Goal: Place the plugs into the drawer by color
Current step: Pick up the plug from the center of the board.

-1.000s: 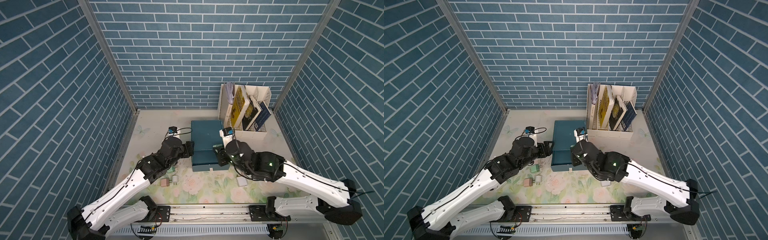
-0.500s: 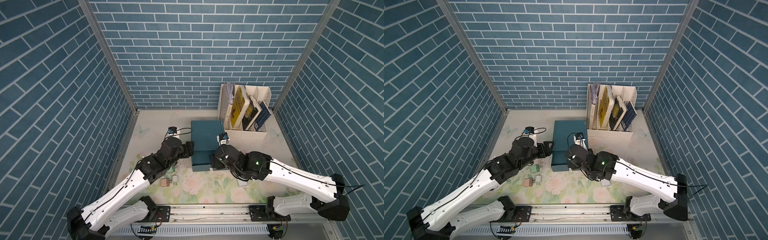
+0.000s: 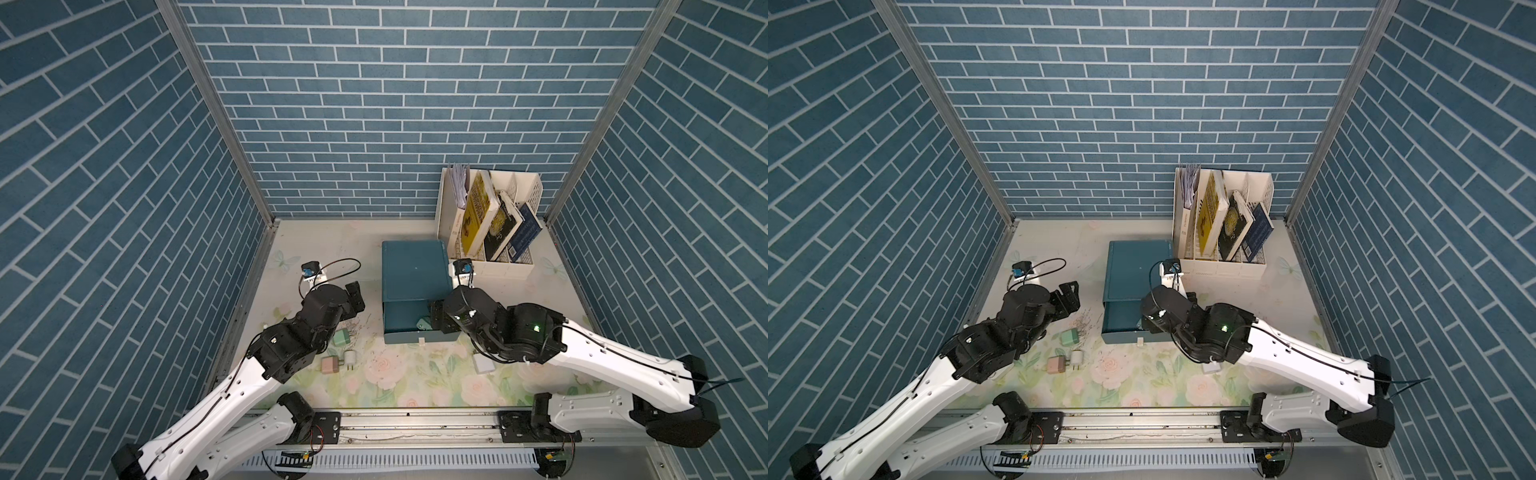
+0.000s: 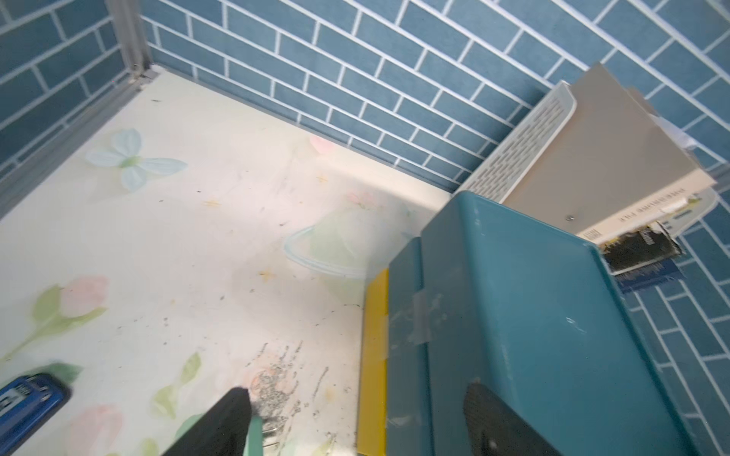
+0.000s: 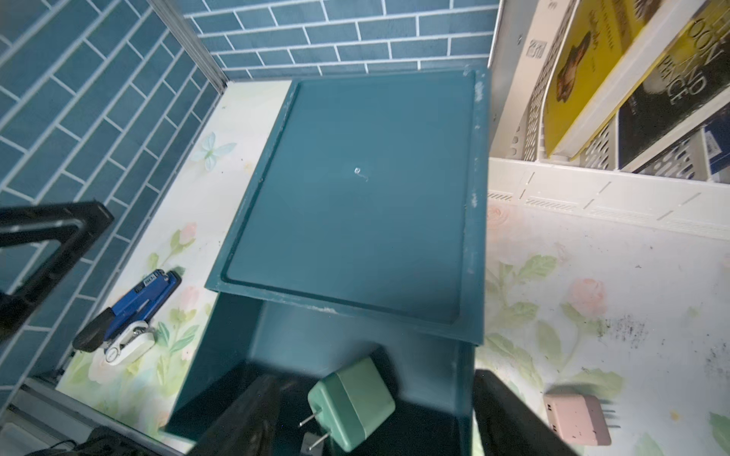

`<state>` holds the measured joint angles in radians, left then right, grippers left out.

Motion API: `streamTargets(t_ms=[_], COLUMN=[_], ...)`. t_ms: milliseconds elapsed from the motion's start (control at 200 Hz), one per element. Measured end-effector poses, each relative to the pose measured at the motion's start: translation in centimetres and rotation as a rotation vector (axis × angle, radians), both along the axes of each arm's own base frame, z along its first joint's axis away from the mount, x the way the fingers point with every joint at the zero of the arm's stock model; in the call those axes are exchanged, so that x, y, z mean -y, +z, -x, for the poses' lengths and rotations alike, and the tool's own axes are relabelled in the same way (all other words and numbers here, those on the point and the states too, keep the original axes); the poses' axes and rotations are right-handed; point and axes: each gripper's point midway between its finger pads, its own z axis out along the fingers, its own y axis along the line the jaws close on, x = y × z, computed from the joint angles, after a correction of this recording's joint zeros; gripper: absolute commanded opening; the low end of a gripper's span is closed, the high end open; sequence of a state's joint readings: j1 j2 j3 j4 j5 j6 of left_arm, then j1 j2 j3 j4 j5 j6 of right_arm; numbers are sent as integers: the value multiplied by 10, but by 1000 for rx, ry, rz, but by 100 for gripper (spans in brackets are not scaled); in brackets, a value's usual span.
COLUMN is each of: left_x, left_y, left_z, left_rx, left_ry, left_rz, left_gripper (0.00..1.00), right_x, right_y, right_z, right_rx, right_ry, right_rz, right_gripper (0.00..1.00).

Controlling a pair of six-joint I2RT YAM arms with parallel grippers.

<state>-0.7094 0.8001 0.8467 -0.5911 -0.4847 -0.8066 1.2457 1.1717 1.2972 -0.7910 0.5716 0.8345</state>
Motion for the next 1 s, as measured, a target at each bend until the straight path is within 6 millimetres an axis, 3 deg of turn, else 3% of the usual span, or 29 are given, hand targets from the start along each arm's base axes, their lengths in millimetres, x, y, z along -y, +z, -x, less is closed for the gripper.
streamTargets(t_ms=[55, 210, 300, 580, 785, 1000], left_x=[-9, -21, -23, -16, -18, -19], left_y=[-20, -100, -130, -155, -189, -193], left_z=[1, 3, 4, -9, 5, 7], left_rx=[-42, -250, -339, -390, -479, -478], left_ry=[33, 77, 85, 73, 54, 47], left_rz=[-13, -74, -91, -49, -53, -47], left_gripper=[91, 86, 79, 71, 75, 73], right_x=[7, 20, 26, 48, 59, 62], right_y=[7, 11, 6, -6, -7, -15], right_z=[0, -1, 0, 7, 9, 9], right_rx=[14, 28, 21, 6, 5, -4], right_ry=[-17, -57, -70, -97, -118, -130], right_rz=[-18, -37, -35, -38, -64, -59], right_gripper=[78, 74, 72, 68, 67, 65])
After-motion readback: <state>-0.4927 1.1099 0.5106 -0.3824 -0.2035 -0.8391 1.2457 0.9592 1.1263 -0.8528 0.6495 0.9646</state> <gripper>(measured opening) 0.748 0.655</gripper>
